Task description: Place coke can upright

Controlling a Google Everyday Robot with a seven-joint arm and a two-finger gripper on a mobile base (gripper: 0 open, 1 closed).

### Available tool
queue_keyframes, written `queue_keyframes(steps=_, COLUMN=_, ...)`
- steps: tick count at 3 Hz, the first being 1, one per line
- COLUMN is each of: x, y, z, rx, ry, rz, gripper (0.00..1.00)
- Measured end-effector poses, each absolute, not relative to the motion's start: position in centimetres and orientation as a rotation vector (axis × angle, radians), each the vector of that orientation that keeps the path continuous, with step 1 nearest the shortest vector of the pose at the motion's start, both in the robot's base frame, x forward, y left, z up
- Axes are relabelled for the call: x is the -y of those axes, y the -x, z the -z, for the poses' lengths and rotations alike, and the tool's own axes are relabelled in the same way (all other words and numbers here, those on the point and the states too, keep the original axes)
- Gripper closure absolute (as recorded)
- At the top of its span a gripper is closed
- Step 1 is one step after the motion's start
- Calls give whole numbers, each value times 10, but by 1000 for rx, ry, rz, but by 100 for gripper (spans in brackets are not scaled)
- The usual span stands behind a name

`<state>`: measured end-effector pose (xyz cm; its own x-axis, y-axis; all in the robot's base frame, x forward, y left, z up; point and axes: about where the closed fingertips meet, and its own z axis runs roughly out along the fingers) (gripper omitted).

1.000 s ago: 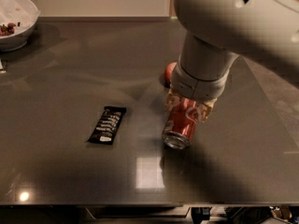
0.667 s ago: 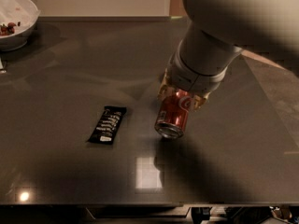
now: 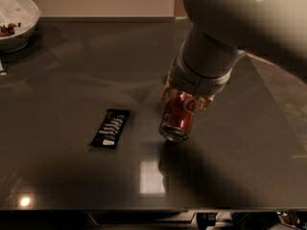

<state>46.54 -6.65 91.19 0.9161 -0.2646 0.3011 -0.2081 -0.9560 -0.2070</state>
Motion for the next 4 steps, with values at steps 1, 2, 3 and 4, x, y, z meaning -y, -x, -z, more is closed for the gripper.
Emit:
queue_keyframes(steps=1, x=69, y=-469, z=-914, rx=-258, ry=2896, rz=564, gripper=100)
queue_keyframes(steps=2, x=70, y=-476, z=-917, rx=-70, ry=2853, rz=668, gripper=100)
queue_keyframes(steps=3, x=66, y=-481, z=-923, rx=88, ry=2759, rz=738, gripper=100)
queue_keyframes(steps=4, x=58, y=-480, z=-928, rx=197, ry=2650, rz=746, gripper=100)
